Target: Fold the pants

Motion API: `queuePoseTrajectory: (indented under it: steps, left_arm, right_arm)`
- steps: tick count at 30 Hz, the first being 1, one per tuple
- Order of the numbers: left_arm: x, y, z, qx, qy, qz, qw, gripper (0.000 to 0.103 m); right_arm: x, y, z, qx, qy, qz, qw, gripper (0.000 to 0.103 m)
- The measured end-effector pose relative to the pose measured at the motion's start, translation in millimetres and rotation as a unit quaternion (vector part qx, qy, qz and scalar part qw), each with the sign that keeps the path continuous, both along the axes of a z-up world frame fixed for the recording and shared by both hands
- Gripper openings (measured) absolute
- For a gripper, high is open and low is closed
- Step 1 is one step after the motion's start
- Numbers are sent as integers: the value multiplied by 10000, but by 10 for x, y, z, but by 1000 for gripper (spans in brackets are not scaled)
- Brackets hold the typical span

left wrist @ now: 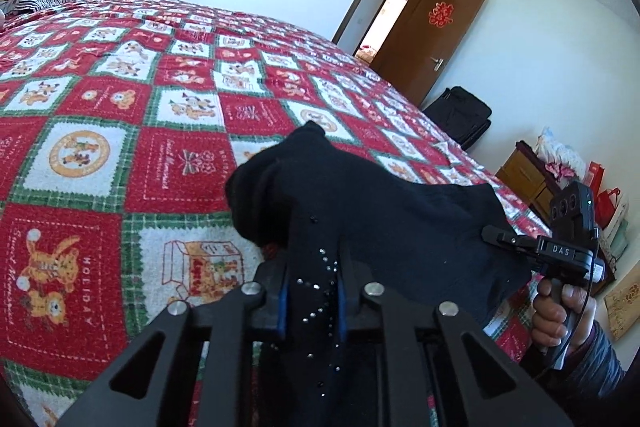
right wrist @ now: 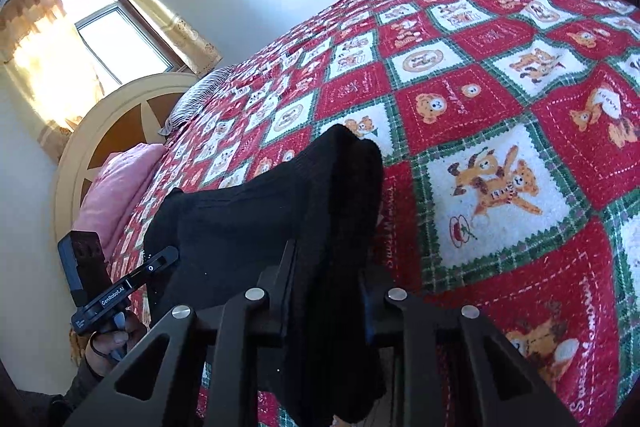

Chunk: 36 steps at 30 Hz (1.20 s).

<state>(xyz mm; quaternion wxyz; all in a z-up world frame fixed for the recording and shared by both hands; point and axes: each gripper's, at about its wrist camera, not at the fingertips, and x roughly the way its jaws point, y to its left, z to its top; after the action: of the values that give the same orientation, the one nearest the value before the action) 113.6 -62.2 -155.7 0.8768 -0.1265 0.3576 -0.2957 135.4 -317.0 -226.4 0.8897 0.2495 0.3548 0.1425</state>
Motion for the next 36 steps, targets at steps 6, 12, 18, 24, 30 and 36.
queuePoseTrajectory:
  steps: [6,12,18,24,30,36]
  left_arm:
    - [-65,78,159,-71,-172,61,9998,13]
    - [-120,240,305,27,-376,258,9990,12]
    - [-129,513,425,152,-517,624,9966,12]
    - [-139,825,509,322,-605,999,9926,12]
    - [-169,1138,551,443,-678,1401,9868,12]
    - [-169,1454,548,485,-625,1775,9809,12]
  right_arm:
    - [-67,49,184,99,-237,19,9997,26]
    - [59,201,297,116,-311,163,9993,26]
    - [234,480,376,117,-352,442,9983,25]
    - [498,854,486,102,-395,786,9961,25]
    - [765,1316,587,24,-407,1159,9924,25]
    - [1043,1764,632,-48,-359,1478,9884,25]
